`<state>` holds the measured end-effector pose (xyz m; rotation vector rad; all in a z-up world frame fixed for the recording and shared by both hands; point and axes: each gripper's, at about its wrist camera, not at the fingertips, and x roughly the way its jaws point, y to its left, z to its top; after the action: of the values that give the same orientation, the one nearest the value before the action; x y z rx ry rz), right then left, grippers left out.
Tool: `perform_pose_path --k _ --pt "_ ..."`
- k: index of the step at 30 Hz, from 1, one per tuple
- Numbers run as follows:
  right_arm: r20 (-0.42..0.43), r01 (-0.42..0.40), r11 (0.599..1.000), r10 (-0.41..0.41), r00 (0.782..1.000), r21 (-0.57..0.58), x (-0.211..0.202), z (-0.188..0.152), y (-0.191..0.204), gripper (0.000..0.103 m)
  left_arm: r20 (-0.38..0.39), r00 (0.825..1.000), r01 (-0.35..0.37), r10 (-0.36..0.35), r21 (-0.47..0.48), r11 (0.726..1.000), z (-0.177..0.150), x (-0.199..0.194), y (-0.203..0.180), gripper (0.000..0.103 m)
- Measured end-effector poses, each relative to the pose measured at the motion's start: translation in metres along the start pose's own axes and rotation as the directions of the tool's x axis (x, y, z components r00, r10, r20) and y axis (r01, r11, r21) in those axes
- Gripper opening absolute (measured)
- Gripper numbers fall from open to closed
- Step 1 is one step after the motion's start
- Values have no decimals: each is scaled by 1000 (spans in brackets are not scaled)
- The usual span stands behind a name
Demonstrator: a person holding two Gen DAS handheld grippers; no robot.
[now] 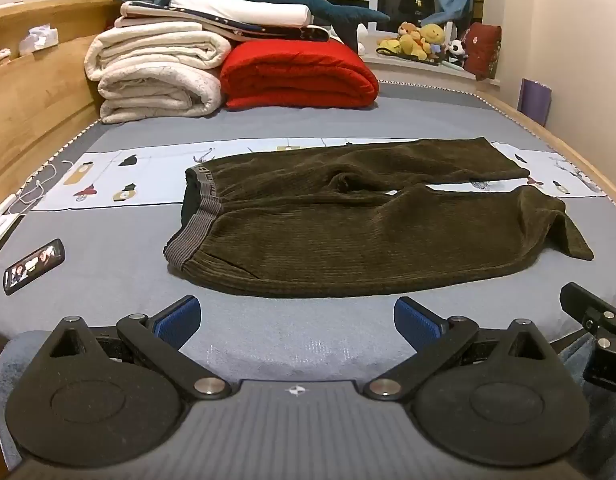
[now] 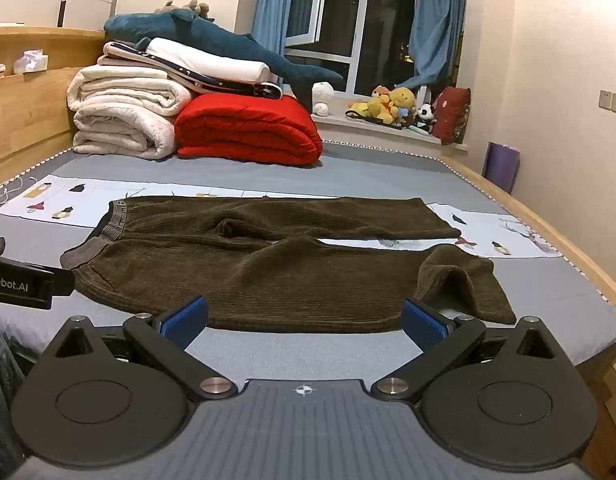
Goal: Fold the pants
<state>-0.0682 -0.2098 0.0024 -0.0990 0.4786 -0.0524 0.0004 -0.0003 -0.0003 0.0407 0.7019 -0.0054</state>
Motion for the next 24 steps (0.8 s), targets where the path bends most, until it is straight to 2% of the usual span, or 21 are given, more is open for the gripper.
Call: perform_pose_path --k 14,24 --pt "-16 -4 1000 4 1000 1 7 -3 -1 102 -7 1000 14 -14 -6 1000 -1 3 9 103" --pt "-18 -4 1000 4 1000 0 6 -2 -1 102 -12 1000 10 -10 6 1000 4 6 -3 103"
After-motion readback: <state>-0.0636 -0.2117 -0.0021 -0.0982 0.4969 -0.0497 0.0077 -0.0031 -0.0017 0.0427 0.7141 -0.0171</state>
